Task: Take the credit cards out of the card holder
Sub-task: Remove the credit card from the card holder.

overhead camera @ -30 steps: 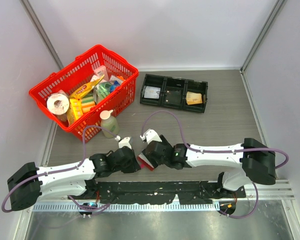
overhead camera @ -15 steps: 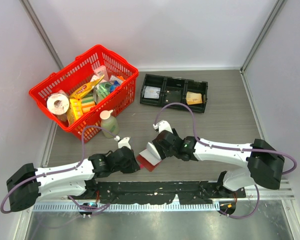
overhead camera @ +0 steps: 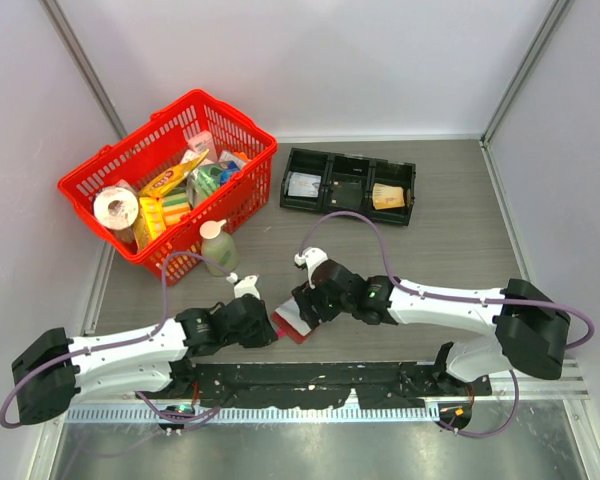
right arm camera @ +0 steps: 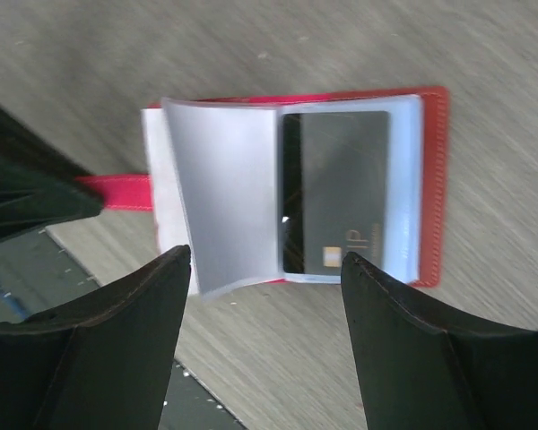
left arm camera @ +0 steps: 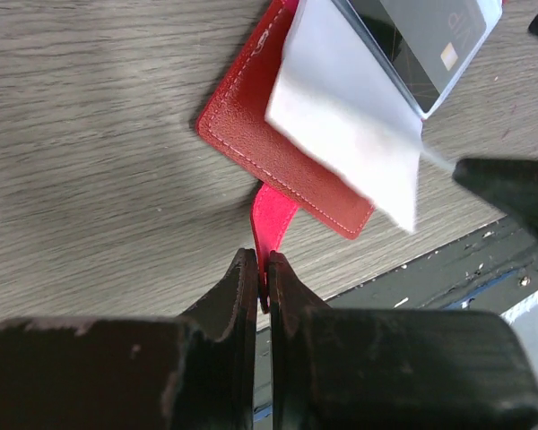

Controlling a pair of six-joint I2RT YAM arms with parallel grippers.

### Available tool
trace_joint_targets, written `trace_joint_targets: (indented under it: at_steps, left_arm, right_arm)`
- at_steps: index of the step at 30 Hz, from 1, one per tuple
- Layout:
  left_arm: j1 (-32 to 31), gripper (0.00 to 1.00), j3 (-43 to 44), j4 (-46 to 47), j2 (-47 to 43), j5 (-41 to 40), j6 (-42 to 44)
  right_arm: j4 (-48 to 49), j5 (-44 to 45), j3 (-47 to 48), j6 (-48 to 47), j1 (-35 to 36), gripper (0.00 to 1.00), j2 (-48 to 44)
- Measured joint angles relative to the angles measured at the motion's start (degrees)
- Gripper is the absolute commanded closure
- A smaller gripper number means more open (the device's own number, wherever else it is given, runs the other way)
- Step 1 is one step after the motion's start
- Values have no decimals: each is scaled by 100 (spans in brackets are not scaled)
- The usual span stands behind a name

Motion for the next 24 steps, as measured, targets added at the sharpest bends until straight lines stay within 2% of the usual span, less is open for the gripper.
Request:
trace_joint_targets:
  at_steps: [3,6,8,11,13,15,20,24]
  left_arm:
    - [-2,99,0,-192,-140,-144,-2]
    - [-2,92,0,-570,-404,-452,-15]
    - [0,75,0,-826,-605,-697,-15]
    - [20,56,15,-1147,-848,-1038,13]
    - [46,43,96,-1338,-942,-1239,35]
    - [61,37,273,-1482,-988,-1432,90]
    - [72,35,881,-1530,-931,-1641,280]
    - [76,36,1239,-1056,-599,-1504,409]
  right_arm:
    - [225,-461,-85,-39,11,28,-26]
    - [284,-811,-210,-57,-37,28,-195]
    - [313,-1021,-295,-57,-151,30,-382]
    - [452,-1270,-426,-44,-479,36,-616]
    - [542,-1388,-474,-24,-706,46,-647]
    - [647,-1513,-531,15,-920,55,-643]
    - [1054,-1847,-560,127,-1211,69,-380]
    - [1478,-2142,-566,256,-1340,74,13]
